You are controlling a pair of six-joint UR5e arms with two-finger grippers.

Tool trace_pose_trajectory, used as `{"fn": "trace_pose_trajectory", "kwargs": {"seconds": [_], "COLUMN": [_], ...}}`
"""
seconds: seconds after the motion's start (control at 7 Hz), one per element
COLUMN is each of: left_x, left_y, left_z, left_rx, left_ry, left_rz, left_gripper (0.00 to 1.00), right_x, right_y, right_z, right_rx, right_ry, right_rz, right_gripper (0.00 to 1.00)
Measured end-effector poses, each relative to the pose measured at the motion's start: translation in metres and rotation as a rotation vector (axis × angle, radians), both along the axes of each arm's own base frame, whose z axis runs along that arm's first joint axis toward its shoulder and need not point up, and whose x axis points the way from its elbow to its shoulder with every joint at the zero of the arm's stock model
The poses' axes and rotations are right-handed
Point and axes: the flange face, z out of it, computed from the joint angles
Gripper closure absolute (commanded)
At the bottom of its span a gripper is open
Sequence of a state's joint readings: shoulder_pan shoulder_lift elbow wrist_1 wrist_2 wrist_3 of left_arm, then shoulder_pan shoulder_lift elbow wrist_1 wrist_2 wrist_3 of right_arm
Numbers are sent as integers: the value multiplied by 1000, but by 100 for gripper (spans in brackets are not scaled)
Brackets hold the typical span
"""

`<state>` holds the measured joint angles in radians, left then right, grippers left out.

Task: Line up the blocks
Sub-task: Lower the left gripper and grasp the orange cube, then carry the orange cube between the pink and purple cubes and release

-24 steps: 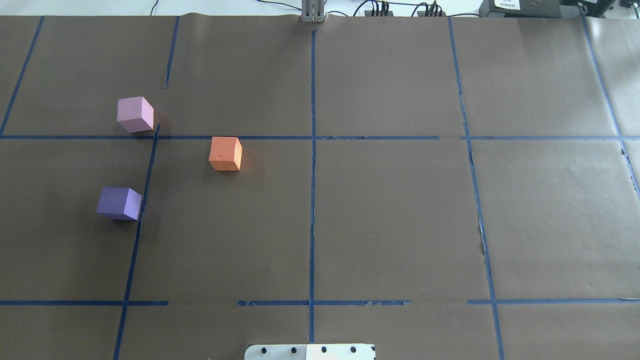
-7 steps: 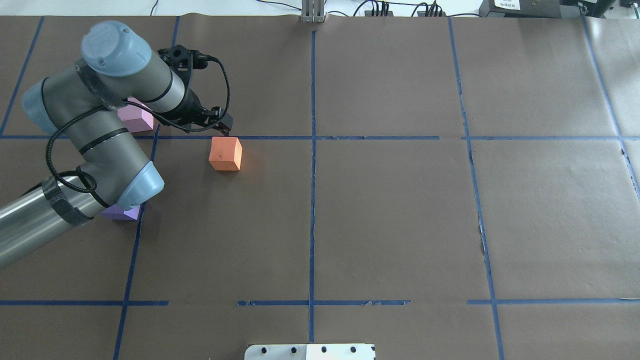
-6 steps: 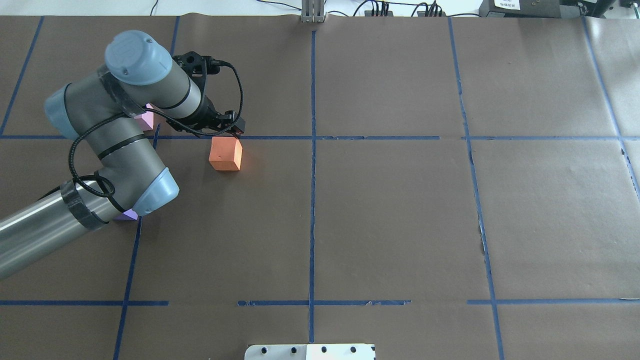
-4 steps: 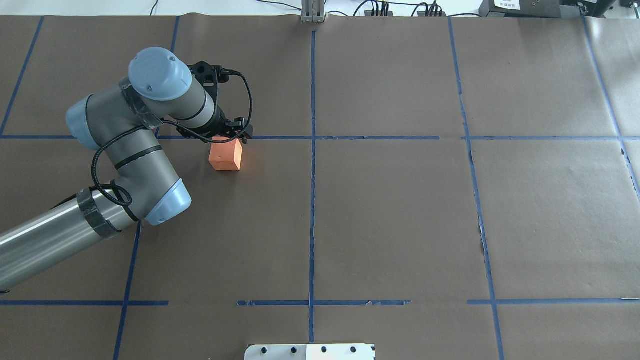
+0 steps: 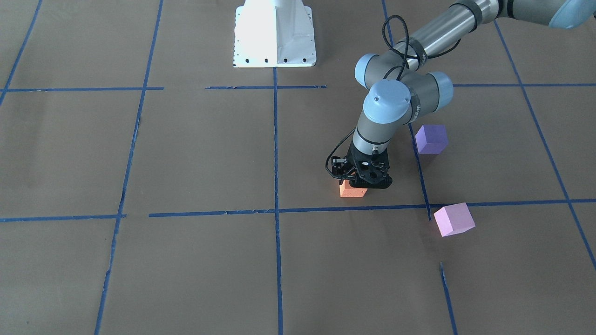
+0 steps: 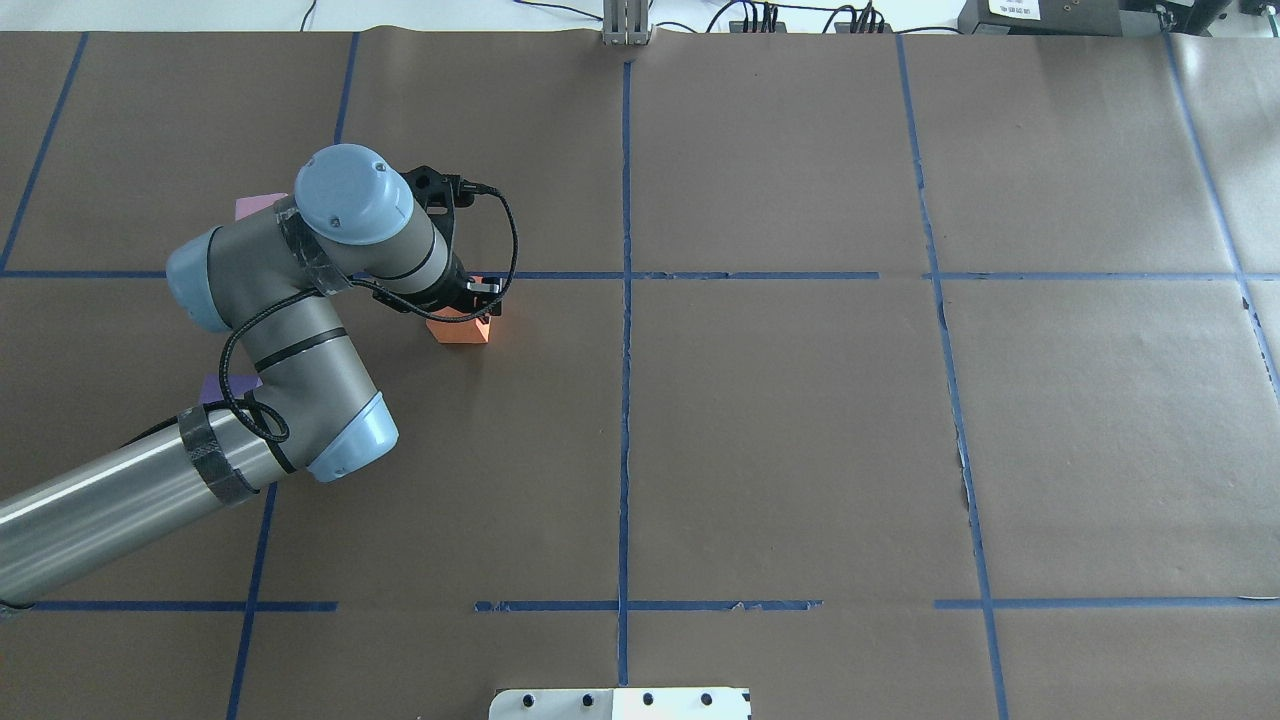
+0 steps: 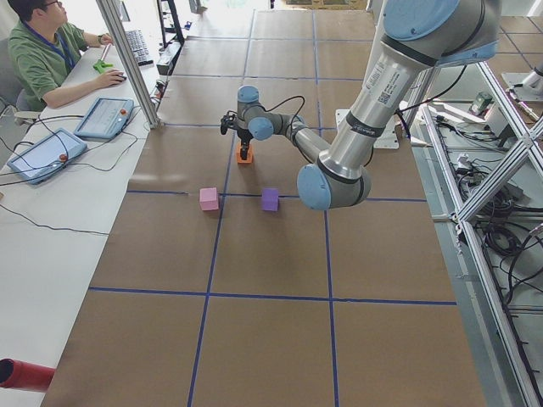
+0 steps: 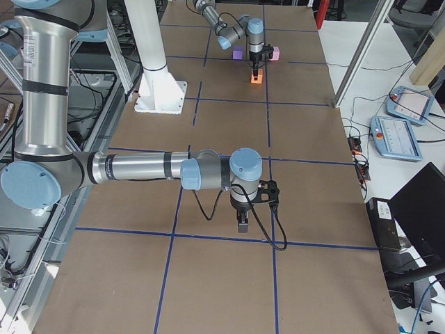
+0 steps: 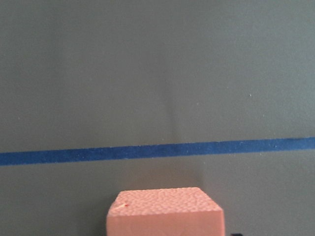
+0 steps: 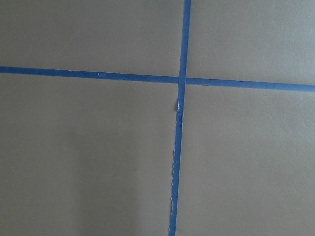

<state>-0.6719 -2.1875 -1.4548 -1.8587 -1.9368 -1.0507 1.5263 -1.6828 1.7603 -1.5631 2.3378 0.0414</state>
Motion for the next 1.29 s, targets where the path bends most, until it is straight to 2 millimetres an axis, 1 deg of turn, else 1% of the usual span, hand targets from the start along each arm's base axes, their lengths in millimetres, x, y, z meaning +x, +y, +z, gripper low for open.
{"fn": "trace_pose_trajectory", "kwargs": {"seconds": [0.14,0.29,0.43,0.57,0.71,0.86,1.0,1.29], "left_x": [-15,-48,-89,-126,-153,-168,-174,-173], "left_y": [-5,-9,-12,-14,-14,-10,-8,-7], "left_z": [0,11,40,78,113,138,150,157], "left_rx": [-8,-16,-10,-9,-16,-22,-24,-1], "left_ry": [13,26,12,-22,-58,-85,-96,-81], "left_rz": [-1,-2,2,3,6,16,23,28], "left_gripper": [100,100,100,100,100,100,93,84], "right_x": [0,0,0,0,0,0,0,0], "right_y": [0,0,0,0,0,0,0,0], "right_z": [0,0,0,0,0,0,0,0], "right_rx": [0,0,0,0,0,0,-1,0], "right_ry": [0,-1,0,0,0,0,0,0], "right_rz": [0,0,0,0,0,0,0,0], "right_gripper": [0,0,0,0,0,0,0,0]}}
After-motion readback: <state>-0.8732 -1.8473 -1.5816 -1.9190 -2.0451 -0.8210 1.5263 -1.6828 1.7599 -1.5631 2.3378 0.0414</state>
